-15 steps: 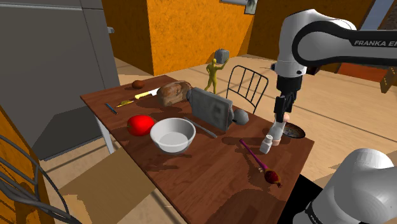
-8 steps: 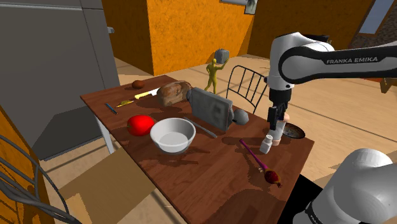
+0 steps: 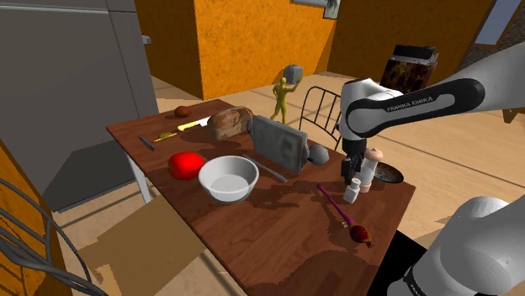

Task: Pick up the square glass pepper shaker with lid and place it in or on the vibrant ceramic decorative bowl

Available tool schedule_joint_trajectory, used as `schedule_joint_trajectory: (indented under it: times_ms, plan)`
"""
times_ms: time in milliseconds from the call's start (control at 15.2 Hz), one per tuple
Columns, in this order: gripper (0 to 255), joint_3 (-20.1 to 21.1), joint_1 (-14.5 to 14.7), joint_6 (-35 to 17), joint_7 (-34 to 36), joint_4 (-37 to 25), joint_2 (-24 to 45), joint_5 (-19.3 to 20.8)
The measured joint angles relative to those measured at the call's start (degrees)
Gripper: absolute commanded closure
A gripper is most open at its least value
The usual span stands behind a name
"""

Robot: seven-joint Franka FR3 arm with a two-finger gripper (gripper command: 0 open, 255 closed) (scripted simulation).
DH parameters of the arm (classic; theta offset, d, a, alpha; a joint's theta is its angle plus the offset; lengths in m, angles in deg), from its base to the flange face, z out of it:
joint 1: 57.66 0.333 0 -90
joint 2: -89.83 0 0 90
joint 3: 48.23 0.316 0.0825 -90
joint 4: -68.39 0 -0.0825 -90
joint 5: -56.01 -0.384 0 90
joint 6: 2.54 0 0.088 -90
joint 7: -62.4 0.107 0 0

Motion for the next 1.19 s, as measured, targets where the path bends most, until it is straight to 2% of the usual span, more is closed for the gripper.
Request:
schedule_joint_trajectory:
  times_ms: [198, 594, 1056, 1122, 1188]
  plan:
    - [0, -0.9, -0.1, -4.1, -0.9, -0.1, 4.5, 0.3]
    - [0, -1.7, -0.4, -9.8, -0.9, 2.9, 7.1, 1.0]
    - [0, -1.9, -0.6, -10.9, -1.0, 3.8, 7.4, 1.3]
    - [255, -1.9, -0.7, -11.0, -1.0, 3.8, 7.4, 1.3]
    - [255, -1.9, -0.7, -11.0, -1.0, 3.8, 7.4, 1.3]
